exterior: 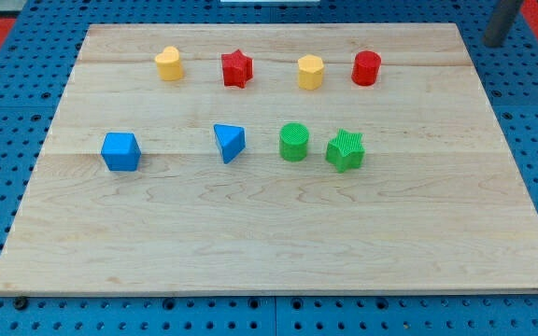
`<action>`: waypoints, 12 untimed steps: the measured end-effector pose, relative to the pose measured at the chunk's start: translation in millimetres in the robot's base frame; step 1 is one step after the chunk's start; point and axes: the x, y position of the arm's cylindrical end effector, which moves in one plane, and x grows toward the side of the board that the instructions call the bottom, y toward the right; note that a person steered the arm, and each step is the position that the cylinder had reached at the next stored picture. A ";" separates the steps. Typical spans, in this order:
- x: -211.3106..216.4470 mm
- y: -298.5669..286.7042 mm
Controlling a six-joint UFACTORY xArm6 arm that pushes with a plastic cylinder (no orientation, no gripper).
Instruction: Move the red blocksyellow hexagon slightly upwards
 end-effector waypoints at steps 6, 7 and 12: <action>106.8 -229.8; 87.6 -270.7; 58.7 -368.9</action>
